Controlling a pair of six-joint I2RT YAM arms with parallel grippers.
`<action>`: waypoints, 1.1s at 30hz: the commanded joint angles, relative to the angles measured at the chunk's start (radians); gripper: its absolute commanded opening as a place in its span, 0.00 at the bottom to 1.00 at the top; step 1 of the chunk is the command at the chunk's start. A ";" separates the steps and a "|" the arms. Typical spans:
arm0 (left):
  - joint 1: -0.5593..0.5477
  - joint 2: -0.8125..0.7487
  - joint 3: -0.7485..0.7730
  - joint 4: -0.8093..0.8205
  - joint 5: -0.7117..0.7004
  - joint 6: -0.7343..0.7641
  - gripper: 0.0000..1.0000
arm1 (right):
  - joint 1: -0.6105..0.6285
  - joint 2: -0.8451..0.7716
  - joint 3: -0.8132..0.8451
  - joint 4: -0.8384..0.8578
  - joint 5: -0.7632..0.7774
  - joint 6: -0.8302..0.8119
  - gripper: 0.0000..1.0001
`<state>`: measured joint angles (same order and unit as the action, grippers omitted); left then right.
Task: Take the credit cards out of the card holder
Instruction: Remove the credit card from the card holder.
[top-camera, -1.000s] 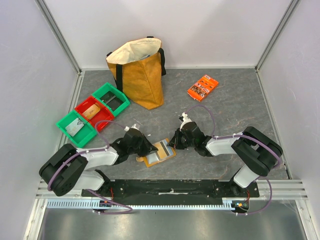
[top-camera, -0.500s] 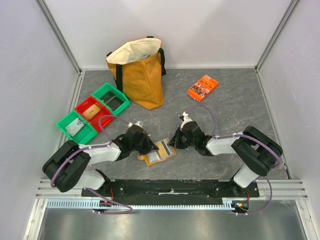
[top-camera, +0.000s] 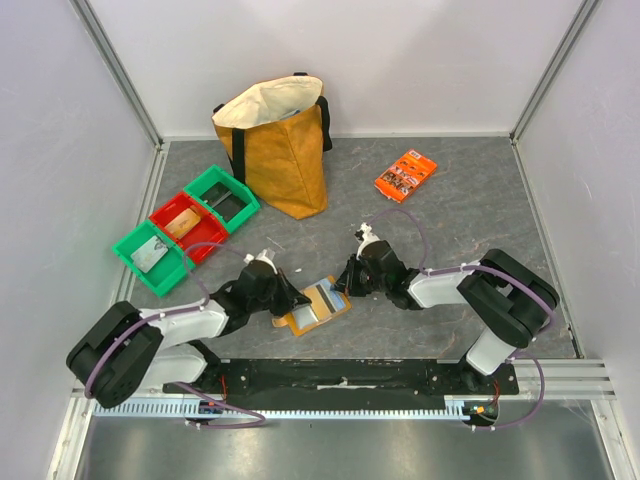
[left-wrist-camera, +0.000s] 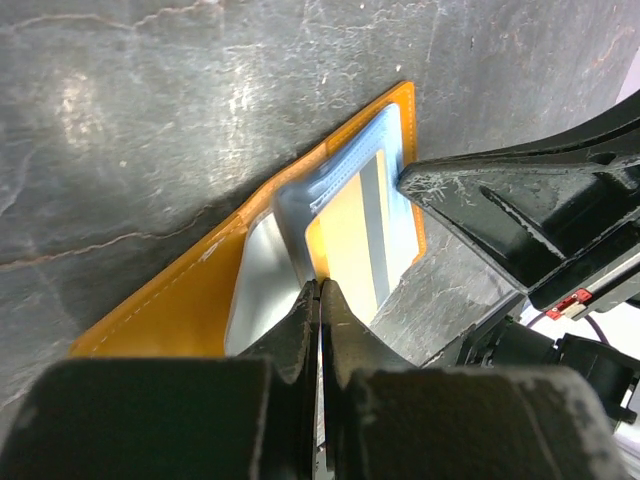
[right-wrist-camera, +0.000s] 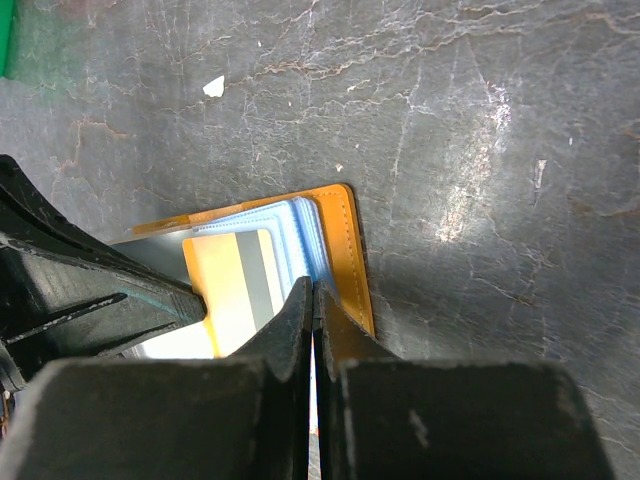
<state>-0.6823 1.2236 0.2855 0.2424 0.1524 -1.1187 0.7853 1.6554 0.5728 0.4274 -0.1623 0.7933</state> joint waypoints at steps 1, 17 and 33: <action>0.012 -0.038 -0.043 0.040 0.015 -0.041 0.02 | 0.014 0.057 -0.031 -0.203 0.035 -0.028 0.00; 0.026 0.007 -0.046 0.110 0.042 -0.006 0.02 | 0.018 -0.168 -0.011 -0.062 -0.143 -0.153 0.00; 0.026 0.027 -0.035 0.127 0.070 0.019 0.02 | 0.017 -0.042 0.021 -0.140 -0.056 -0.109 0.00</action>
<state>-0.6579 1.2480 0.2382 0.3412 0.2161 -1.1389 0.8078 1.6104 0.5880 0.3386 -0.2996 0.6849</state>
